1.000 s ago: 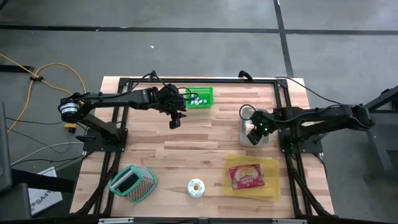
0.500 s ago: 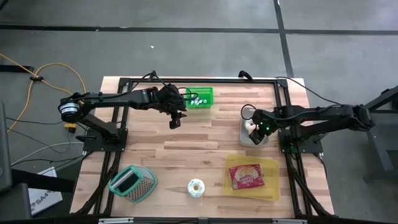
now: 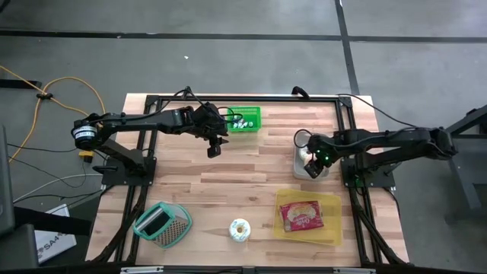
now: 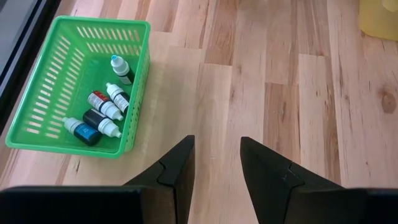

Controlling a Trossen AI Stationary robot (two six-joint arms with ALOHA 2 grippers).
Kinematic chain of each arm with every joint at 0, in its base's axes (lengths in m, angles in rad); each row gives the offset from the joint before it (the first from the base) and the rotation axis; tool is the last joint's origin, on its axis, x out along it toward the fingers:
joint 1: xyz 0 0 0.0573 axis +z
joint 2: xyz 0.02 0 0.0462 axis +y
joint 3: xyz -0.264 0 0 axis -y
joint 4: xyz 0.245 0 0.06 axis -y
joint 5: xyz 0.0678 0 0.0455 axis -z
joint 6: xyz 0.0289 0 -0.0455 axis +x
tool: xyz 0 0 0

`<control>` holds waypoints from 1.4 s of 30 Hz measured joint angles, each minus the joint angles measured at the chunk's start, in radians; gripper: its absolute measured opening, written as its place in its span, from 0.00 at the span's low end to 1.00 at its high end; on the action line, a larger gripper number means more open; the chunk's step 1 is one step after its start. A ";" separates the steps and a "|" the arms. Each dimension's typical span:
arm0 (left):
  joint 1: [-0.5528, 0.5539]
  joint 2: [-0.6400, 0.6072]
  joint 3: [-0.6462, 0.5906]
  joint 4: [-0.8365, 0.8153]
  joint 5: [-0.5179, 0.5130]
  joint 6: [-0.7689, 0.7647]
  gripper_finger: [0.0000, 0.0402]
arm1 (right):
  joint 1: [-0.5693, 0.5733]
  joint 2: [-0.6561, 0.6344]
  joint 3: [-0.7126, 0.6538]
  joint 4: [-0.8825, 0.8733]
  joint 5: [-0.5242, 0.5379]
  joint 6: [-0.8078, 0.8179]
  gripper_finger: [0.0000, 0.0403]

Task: Pick & Place Food Item
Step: Put the brown donut into the gray bin, then put the white donut into the gray bin

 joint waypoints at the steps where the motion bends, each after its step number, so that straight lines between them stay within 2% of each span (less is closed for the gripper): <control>1: 0.000 0.000 0.000 0.000 0.000 0.000 0.30 | 0.000 0.011 0.000 0.002 0.000 0.000 0.40; 11: 0.000 0.000 0.000 -0.001 0.000 0.000 0.30 | 0.000 0.125 -0.001 0.023 -0.018 -0.042 0.40; 24: 0.000 0.000 0.000 -0.001 0.000 0.000 0.30 | -0.001 0.129 -0.001 0.036 -0.042 -0.060 0.40; 32: 0.000 0.000 0.000 -0.001 0.000 0.000 0.30 | -0.009 0.129 -0.001 0.034 -0.155 -0.060 0.40; 37: -0.001 0.000 0.000 -0.001 0.000 0.000 0.30 | -0.059 0.129 -0.001 0.031 -0.239 -0.057 0.40; 42: -0.006 0.000 0.000 0.000 0.000 -0.004 0.30 | -0.117 0.125 -0.001 0.011 -0.267 -0.089 0.40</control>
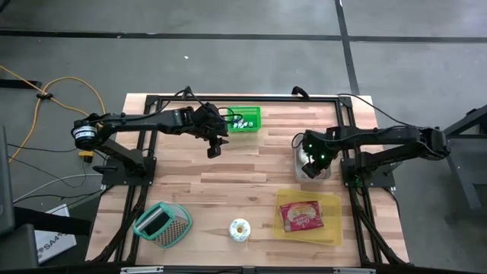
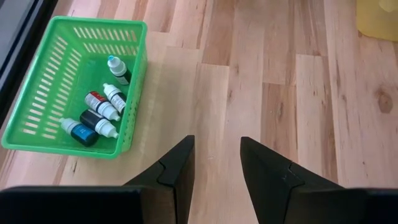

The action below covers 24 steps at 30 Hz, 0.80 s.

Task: Pick & Place Food Item
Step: Put the white donut into the gray bin

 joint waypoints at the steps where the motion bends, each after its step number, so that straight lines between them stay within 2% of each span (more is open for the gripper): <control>1: -0.002 0.000 0.000 0.000 0.000 0.000 0.30 | -0.011 0.000 0.000 -0.005 -0.001 -0.010 0.40; 13: -0.020 0.000 0.000 0.001 0.000 0.004 0.30 | -0.113 0.000 0.037 -0.011 -0.076 -0.103 0.40; 24: -0.020 0.000 0.000 0.001 0.000 0.004 0.30 | -0.078 0.000 0.184 0.014 -0.074 -0.129 0.40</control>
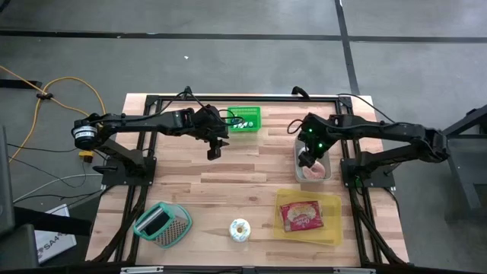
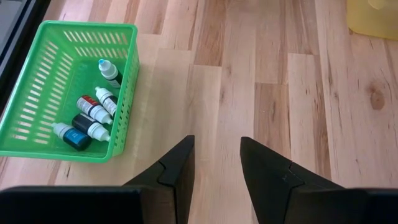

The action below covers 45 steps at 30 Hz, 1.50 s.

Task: Pick & Place Food Item
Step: Put the white donut into the gray bin

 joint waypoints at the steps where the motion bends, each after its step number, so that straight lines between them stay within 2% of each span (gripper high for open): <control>1: 0.000 0.000 0.000 0.000 0.000 0.000 0.30 | 0.015 0.000 0.002 0.027 0.000 0.001 0.40; 9: -0.038 -0.005 0.000 0.001 -0.001 0.018 0.30 | 0.164 0.000 0.004 0.326 0.046 -0.018 0.40; 20: -0.216 -0.076 0.001 0.022 -0.003 -0.003 0.30 | 0.383 0.021 0.003 0.648 0.200 -0.206 0.40; 25: -0.308 -0.084 0.002 0.031 -0.039 -0.012 0.30 | 0.463 0.088 0.001 0.775 0.238 -0.241 0.40; 32: -0.384 -0.090 0.002 0.042 -0.113 -0.018 0.30 | 0.541 0.269 0.006 1.024 0.233 -0.269 0.40; 40: -0.394 -0.091 0.002 0.061 -0.112 -0.086 0.30 | 0.583 0.438 0.099 1.006 0.259 -0.387 0.40; 45: -0.404 -0.091 0.002 0.064 -0.111 -0.112 0.30 | 0.617 0.511 0.193 0.905 0.269 -0.492 0.40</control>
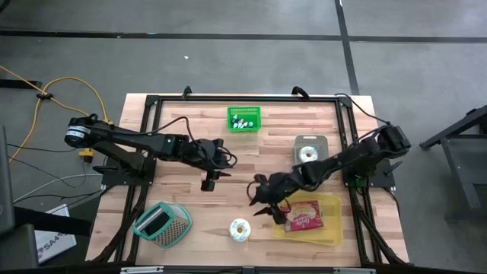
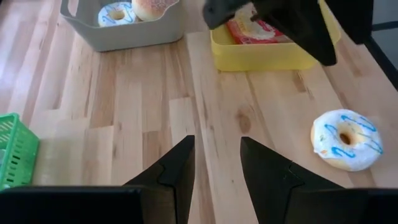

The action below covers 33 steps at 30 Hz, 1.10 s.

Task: Pick & Place Food Item
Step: Put the white donut into the gray bin

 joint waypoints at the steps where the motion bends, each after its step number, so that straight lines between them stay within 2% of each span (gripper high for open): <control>1: -0.003 0.000 0.000 0.001 0.000 -0.001 0.30 | 0.007 0.010 0.017 -0.020 0.009 -0.020 0.40; 6: -0.005 0.000 -0.001 0.021 0.000 -0.005 0.30 | 0.046 0.039 0.062 -0.052 0.054 -0.103 0.40; 16: -0.006 0.000 -0.001 0.049 0.001 -0.056 0.30 | 0.124 0.049 0.128 -0.080 0.172 -0.163 0.40; 23: -0.014 0.000 -0.001 0.060 0.001 -0.099 0.30 | 0.143 0.084 0.237 -0.179 0.174 -0.201 0.40; 33: -0.021 0.000 -0.001 0.072 0.001 -0.110 0.30 | 0.148 0.280 0.472 -0.376 0.144 -0.220 0.40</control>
